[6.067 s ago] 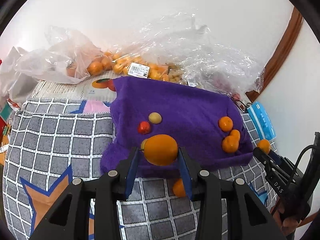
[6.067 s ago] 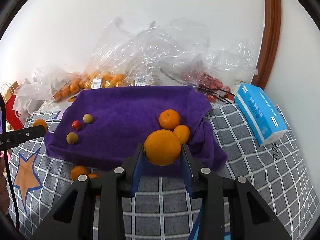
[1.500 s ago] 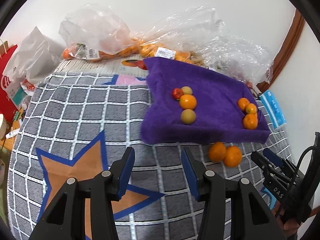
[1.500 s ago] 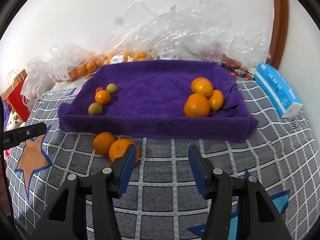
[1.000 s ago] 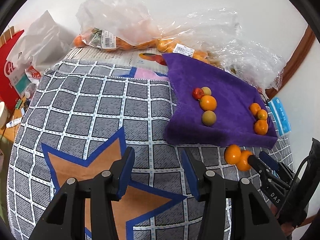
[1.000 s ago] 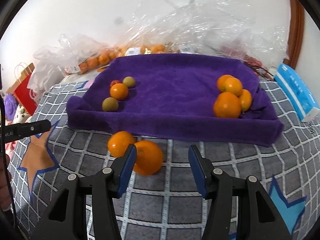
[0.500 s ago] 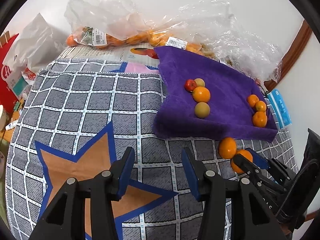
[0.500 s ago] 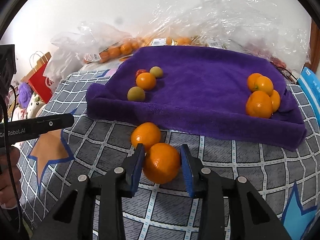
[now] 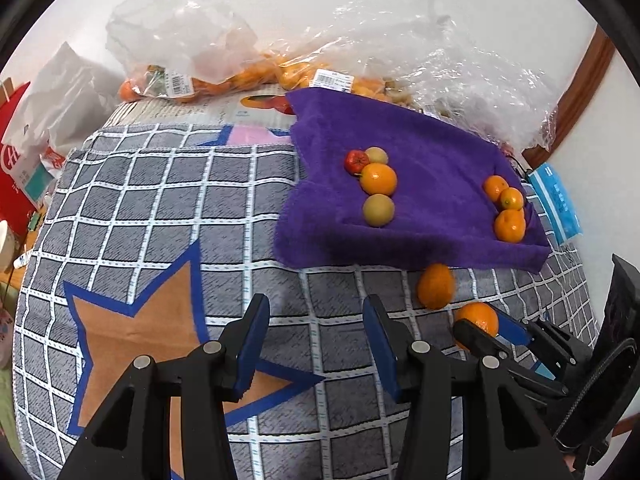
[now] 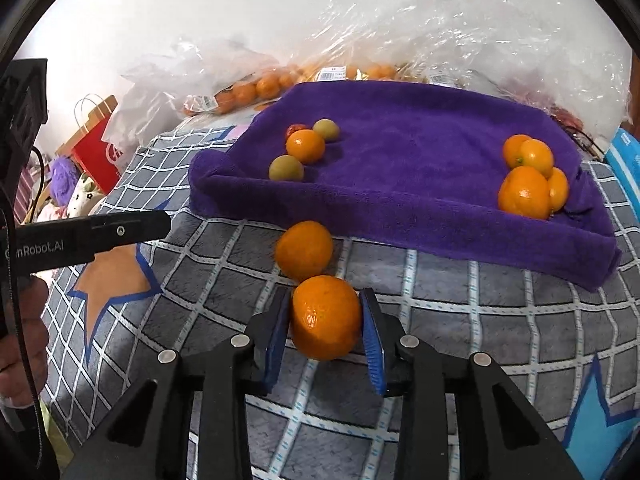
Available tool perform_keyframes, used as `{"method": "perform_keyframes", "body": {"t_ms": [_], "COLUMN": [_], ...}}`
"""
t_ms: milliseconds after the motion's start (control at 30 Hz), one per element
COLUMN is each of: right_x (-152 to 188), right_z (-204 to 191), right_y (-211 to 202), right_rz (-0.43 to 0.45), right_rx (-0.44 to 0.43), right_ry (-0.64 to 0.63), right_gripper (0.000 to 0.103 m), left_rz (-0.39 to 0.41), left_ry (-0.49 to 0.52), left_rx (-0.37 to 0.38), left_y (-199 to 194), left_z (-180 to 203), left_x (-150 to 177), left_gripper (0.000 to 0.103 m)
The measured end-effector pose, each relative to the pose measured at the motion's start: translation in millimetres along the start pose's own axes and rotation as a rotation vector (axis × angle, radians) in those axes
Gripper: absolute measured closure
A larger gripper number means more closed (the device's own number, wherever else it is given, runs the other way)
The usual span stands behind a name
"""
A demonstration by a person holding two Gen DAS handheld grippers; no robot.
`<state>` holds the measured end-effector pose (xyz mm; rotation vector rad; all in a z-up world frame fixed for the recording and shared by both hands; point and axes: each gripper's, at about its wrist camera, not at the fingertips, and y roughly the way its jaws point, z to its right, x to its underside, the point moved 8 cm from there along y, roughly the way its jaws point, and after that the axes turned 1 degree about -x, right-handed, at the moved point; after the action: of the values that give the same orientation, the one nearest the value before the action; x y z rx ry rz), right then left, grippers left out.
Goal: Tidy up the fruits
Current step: 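Grasp an orange with the right tool while the left tool grasps another orange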
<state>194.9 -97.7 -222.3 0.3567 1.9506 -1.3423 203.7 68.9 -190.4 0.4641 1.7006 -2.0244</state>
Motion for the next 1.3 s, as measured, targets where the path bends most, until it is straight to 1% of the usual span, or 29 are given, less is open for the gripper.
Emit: {"method": "perform_keyframes", "body": {"t_ms": [167, 333, 400, 533, 667, 800, 833, 967, 1067, 1300], "right_x": [8.2, 22.4, 28.0, 34.6, 40.0, 45.2, 45.5, 48.7, 48.5, 47.7], "right_z": [37.5, 86.0, 103.9, 126.6, 136.2, 135.8, 134.6, 133.3, 130.8, 128.4], "right_y": [-22.8, -46.3, -56.5, -69.1, -73.1, -63.7, -62.9, -53.6, -52.6, -54.0], "right_rz": [0.027, 0.034, 0.041, 0.055, 0.059, 0.036, 0.041, 0.009, 0.014, 0.002], "right_rx": [0.046, 0.124, 0.160, 0.192, 0.197, 0.219, 0.214, 0.211, 0.224, 0.237], "right_ry": [0.057, 0.132, 0.161, 0.207, 0.226, 0.206, 0.202, 0.206, 0.188, 0.186], "right_gripper": [0.069, 0.069, 0.069, 0.069, 0.069, 0.069, 0.069, 0.069, 0.071, 0.071], "left_rz": [-0.018, -0.052, -0.060, -0.076, -0.085, -0.089, -0.087, -0.085, -0.073, -0.069], "left_ry": [0.027, 0.070, 0.095, 0.122, 0.127, 0.128, 0.128, 0.123, 0.127, 0.111], "left_rx": [0.030, 0.085, 0.089, 0.090, 0.067, 0.037, 0.034, 0.027, 0.037, 0.059], "left_y": [8.8, 23.8, 29.7, 40.0, 49.2, 55.8, 56.1, 58.7, 58.2, 52.5], "left_z": [25.0, 63.3, 77.1, 96.1, 102.4, 104.5, 103.8, 100.8, 100.0, 94.8], "left_x": [3.0, 8.9, 9.7, 11.8, 11.5, 11.5, 10.8, 11.1, 10.6, 12.1], "left_gripper": [0.057, 0.057, 0.057, 0.057, 0.057, 0.063, 0.064, 0.072, 0.072, 0.073]}}
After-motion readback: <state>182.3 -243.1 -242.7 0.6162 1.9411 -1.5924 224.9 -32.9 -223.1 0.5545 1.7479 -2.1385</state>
